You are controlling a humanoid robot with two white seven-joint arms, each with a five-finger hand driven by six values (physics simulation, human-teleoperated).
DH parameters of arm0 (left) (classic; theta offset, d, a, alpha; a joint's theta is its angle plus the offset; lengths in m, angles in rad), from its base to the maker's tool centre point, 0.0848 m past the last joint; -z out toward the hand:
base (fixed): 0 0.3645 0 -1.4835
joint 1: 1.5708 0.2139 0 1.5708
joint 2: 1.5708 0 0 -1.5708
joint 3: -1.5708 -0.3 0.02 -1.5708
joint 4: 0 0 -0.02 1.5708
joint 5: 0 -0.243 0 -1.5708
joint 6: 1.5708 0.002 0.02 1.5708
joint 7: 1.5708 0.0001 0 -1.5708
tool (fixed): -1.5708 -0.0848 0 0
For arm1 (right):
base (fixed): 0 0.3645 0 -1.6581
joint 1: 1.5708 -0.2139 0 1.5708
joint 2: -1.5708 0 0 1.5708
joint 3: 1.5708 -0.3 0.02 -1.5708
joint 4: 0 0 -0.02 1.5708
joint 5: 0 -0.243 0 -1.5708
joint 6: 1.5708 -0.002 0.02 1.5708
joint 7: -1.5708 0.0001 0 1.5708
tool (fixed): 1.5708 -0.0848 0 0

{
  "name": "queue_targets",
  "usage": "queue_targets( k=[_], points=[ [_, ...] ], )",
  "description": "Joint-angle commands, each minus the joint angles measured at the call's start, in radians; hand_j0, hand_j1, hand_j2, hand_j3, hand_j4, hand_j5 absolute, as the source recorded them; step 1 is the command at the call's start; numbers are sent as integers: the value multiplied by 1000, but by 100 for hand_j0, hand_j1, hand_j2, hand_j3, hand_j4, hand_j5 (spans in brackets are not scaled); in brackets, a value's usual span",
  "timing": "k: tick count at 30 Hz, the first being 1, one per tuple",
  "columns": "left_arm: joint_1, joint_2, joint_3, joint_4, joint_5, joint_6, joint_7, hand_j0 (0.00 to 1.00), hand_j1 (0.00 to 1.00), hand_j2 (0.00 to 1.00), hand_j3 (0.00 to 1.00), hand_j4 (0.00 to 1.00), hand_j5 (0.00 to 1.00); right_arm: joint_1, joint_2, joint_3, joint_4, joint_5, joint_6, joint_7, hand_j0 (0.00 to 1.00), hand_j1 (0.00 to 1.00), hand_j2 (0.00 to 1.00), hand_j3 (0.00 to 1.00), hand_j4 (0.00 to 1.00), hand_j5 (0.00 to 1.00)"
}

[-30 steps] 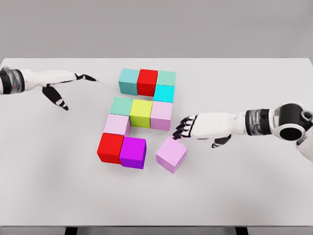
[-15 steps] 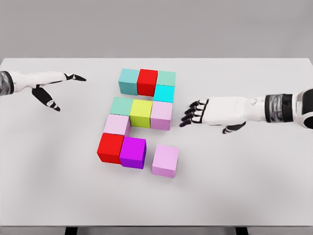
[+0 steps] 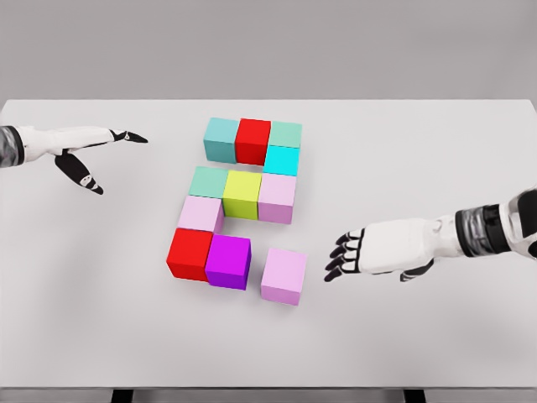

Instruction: Assemble the squares on the desktop into the number 2

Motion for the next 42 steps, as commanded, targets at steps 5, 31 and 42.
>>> queue_targets(
  k=[5,31,42],
  points=[
    [2,-1,1,1,-1,2,0,100,100,100,100,100,100,-20,49,40,-1,-5,2,0,100,100,100,100,100,100],
    [6,-3,0,1,-1,2,0,100,100,100,100,100,100,-81,129,81,1,-11,2,0,100,100,100,100,100,100],
    [8,-3,0,0,-1,2,0,100,100,100,100,100,100,-86,17,-63,109,-123,2,0,100,100,100,100,100,100]
  ],
)
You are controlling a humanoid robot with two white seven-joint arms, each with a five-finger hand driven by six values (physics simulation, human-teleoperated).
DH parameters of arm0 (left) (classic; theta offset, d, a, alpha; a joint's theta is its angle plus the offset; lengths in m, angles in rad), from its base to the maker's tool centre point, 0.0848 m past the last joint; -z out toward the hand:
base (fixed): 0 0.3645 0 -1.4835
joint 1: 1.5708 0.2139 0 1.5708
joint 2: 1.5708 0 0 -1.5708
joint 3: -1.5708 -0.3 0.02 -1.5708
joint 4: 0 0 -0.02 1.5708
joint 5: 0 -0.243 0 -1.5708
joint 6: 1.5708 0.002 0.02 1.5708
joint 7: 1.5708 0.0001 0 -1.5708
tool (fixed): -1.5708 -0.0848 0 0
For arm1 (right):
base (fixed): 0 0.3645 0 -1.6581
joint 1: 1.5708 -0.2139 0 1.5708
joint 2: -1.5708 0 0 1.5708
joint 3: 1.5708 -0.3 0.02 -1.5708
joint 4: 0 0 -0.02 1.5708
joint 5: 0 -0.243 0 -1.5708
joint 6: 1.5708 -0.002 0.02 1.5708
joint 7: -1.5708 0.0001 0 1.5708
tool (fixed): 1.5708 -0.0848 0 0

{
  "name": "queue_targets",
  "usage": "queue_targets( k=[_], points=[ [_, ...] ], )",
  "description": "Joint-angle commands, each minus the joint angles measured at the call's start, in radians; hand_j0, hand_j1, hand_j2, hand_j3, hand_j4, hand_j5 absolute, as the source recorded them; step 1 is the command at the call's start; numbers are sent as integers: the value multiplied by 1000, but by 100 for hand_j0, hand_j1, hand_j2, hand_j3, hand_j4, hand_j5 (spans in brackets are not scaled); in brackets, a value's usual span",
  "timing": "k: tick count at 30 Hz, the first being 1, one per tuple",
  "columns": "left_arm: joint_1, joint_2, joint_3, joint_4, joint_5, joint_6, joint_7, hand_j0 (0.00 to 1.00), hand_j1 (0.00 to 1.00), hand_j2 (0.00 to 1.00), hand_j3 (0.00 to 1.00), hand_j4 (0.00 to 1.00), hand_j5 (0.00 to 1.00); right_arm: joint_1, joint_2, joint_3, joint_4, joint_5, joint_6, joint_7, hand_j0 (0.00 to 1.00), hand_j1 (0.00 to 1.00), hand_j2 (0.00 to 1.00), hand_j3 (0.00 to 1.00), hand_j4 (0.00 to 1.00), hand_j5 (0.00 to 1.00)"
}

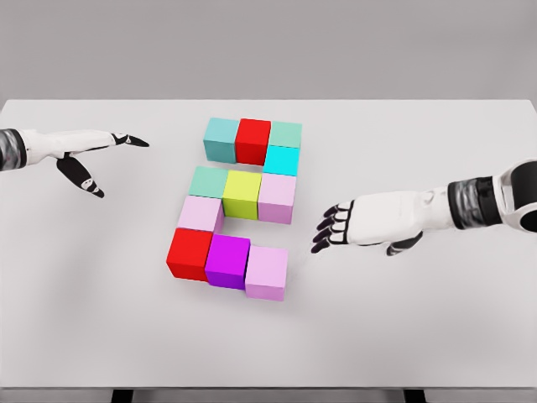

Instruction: Assemble the squares on the desktop into the number 2

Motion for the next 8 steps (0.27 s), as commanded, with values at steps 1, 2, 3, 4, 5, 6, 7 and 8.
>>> queue_targets(
  k=[1,2,3,4,5,6,7,8],
  points=[
    [0,0,2,0,6,2,0,100,100,100,100,100,100,0,-29,-50,113,-175,3,0,100,100,100,100,100,100],
    [0,2,2,0,6,2,0,100,100,100,100,100,100,-2,-29,-50,148,-214,3,0,100,100,100,100,100,100],
    [0,0,2,0,6,2,0,100,100,100,100,100,100,0,-29,-52,164,-225,3,0,100,100,100,100,100,100],
    [0,2,2,0,6,2,0,100,100,100,100,100,100,0,-31,-50,177,-264,3,0,100,100,100,100,100,100],
    [2,0,2,0,6,2,0,100,100,100,100,100,100,0,-31,-50,185,-268,3,0,100,100,100,100,100,100],
    [2,0,2,0,6,2,0,100,100,100,100,100,100,0,-31,-52,185,-268,3,0,100,100,100,100,100,100],
    [2,0,2,0,6,2,0,100,100,100,100,100,100,0,-31,-52,185,-268,3,0,100,100,100,100,100,100],
    [2,0,2,0,6,2,0,100,100,100,100,100,100,0,-31,-52,185,-268,3,0,100,100,100,100,100,100]
  ],
)
